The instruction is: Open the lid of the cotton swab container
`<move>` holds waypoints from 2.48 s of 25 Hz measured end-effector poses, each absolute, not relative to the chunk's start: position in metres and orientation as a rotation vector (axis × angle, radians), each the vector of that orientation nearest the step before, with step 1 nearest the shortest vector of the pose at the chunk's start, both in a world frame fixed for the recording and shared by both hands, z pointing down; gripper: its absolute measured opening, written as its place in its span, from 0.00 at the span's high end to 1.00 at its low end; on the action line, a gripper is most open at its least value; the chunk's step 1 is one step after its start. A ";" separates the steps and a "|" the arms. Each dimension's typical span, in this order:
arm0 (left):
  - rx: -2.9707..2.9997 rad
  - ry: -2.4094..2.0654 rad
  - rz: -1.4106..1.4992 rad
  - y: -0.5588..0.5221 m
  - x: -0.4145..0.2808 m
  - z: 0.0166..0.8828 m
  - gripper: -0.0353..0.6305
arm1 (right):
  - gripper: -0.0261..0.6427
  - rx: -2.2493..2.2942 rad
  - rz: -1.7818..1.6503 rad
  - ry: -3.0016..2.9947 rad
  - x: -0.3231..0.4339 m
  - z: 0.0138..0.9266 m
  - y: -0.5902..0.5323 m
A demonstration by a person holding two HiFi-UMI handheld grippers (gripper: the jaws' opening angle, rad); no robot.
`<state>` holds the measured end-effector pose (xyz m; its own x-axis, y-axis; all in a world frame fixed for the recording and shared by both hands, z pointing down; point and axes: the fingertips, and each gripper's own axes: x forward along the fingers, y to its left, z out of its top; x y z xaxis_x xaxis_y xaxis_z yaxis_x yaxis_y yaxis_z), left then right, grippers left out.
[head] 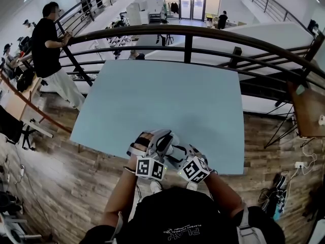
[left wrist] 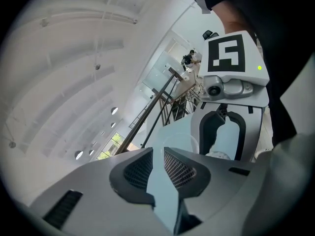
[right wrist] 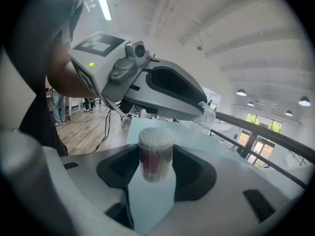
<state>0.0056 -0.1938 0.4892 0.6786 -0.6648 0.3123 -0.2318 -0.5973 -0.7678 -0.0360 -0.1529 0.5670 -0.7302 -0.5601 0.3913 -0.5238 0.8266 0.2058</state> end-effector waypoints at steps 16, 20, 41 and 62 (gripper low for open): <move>-2.307 0.830 -0.715 -0.195 -0.018 0.497 0.82 | 0.64 0.994 0.060 -2.616 -0.014 0.560 -0.171; -2.338 0.899 -0.699 -0.195 -0.026 0.500 0.82 | 0.64 1.056 0.026 -2.616 -0.011 0.557 -0.175; -2.987 1.390 -0.178 -0.198 -0.084 0.524 0.93 | 0.64 1.315 -0.036 -2.558 0.013 0.527 -0.183; -3.014 1.415 -0.068 -0.201 -0.092 0.512 0.93 | 0.64 1.455 -0.062 -2.525 0.026 0.505 -0.203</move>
<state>-0.0920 -0.2009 0.5118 0.6413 -0.7584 0.1161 -0.7660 -0.6244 0.1524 0.0264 -0.2033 0.5053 -0.4824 -0.8585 0.1741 -0.8488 0.5072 0.1490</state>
